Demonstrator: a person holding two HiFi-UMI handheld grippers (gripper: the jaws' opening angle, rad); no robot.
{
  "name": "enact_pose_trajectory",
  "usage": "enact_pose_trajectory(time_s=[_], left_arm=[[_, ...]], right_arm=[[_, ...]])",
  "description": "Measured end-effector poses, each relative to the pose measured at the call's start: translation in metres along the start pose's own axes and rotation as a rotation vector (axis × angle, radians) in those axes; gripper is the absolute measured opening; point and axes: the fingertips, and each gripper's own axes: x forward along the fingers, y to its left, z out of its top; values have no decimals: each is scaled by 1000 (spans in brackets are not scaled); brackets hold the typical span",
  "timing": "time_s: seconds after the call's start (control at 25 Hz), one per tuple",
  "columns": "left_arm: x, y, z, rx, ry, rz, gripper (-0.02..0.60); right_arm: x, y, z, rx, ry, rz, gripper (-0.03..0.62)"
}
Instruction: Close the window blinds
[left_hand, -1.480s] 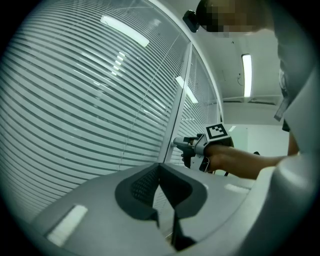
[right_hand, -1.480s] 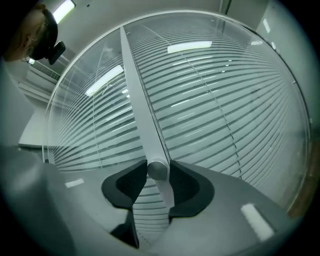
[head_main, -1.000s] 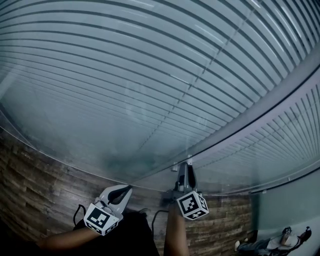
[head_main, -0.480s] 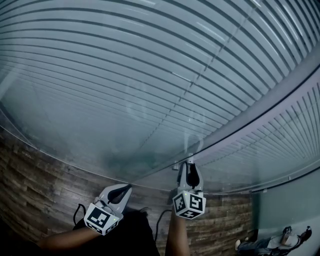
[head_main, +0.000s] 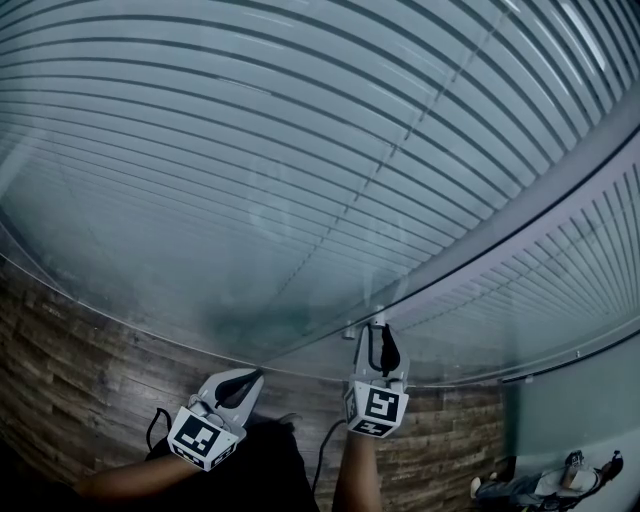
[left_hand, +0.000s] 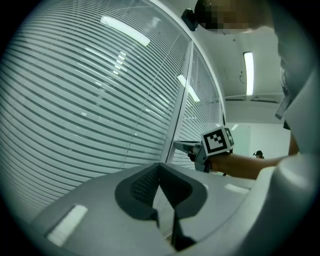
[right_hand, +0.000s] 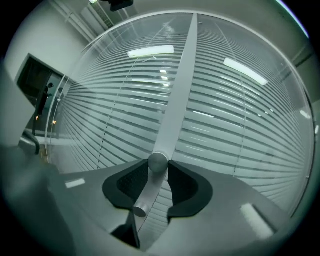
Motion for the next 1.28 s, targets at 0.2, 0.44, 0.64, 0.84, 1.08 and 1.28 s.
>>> enact_pose_trajectory(time_s=[0.2,0.44,0.64,0.84,1.08,1.28], left_arm=[[1,0,-1,-3,-1,-1,0],[0,1,-1,6,6,3,0],[-1,-1,0,21,6,1,0],[-1,-4,-1,32,11,-1,0],[0,1,-1,20,7,17,0],[-2,1,-2,28,9,18,0]], right_arm=[[1,1,1,-81,4,52,130],[1,3,1,-206,21,38,130],[1,5,1,-338,36,14,129],[0,6,1,-440,33,12,129],[2,5,2,-541,26,4,129],[0,7,2,-642,38,-1,129]])
